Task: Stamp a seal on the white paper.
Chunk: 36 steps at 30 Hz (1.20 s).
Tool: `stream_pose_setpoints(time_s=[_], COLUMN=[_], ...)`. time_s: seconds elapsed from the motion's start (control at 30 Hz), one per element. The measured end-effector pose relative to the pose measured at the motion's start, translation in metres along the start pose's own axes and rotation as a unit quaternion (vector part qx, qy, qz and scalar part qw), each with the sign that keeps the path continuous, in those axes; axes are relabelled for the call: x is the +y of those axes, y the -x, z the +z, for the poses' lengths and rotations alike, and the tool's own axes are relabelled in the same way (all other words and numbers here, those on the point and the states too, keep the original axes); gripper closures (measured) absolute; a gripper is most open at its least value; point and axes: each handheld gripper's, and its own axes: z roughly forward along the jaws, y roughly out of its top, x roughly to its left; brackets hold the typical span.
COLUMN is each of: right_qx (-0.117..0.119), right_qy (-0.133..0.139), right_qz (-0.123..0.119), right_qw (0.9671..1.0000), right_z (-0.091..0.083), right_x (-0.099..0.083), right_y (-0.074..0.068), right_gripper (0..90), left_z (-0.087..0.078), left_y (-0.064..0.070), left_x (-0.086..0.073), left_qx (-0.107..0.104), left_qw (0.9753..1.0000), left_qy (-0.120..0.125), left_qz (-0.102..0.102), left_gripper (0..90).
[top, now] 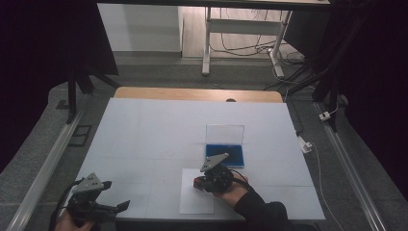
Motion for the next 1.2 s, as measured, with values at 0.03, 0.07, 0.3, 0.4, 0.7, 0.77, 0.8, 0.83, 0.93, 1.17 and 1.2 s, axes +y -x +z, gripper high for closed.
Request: stream_pose_setpoints(time_s=[0.03,0.07,0.3,0.4,0.7,0.77,0.8,0.83,0.93,1.17,1.2], right_qx=[0.003,0.004,-0.015,-0.035,-0.043,-0.033,-0.025,-0.021,-0.006,-0.007,-0.014], right_qy=[0.002,0.002,-0.008,-0.016,-0.022,-0.020,-0.015,-0.014,-0.010,-0.009,-0.010], right_qz=[0.001,0.002,-0.022,-0.040,-0.046,-0.036,-0.027,-0.024,-0.010,-0.014,-0.019], right_qw=[1.0000,1.0000,0.9996,0.9985,0.9978,0.9986,0.9992,0.9994,0.9999,0.9998,0.9997], right_z=[0.000,0.000,0.001,0.002,0.002,0.002,0.002,0.002,0.002,0.002,0.002], right_x=[0.000,-0.001,0.001,0.002,0.003,0.002,0.002,0.001,0.000,0.000,0.000], right_y=[0.000,0.001,-0.006,-0.013,-0.016,-0.012,-0.010,-0.008,-0.003,-0.004,-0.006], right_gripper=[80.1,80.2,80.6,80.7,80.8,80.8,80.8,80.8,80.8,80.8,80.8], left_z=[0.000,0.000,0.000,0.001,0.001,0.001,0.001,0.001,0.001,0.001,0.001], left_y=[0.000,0.000,0.000,0.000,0.000,0.001,0.001,0.001,0.001,0.001,0.001], left_x=[0.000,0.000,0.000,0.000,0.001,0.001,0.001,0.001,0.001,0.001,0.001], left_qx=[0.000,0.000,0.001,0.001,0.002,0.003,0.003,0.003,0.002,0.002,0.001], left_qw=[1.0000,1.0000,1.0000,1.0000,1.0000,1.0000,1.0000,1.0000,1.0000,1.0000,1.0000], left_qy=[0.000,0.000,-0.001,-0.002,-0.003,-0.003,-0.003,-0.003,-0.003,-0.002,-0.002], left_qz=[0.000,0.000,0.000,0.001,0.001,0.002,0.002,0.002,0.002,0.003,0.003], left_gripper=[5.0,5.0,5.1,5.1,5.1,5.1,5.1,5.1,5.1,5.1,5.1])
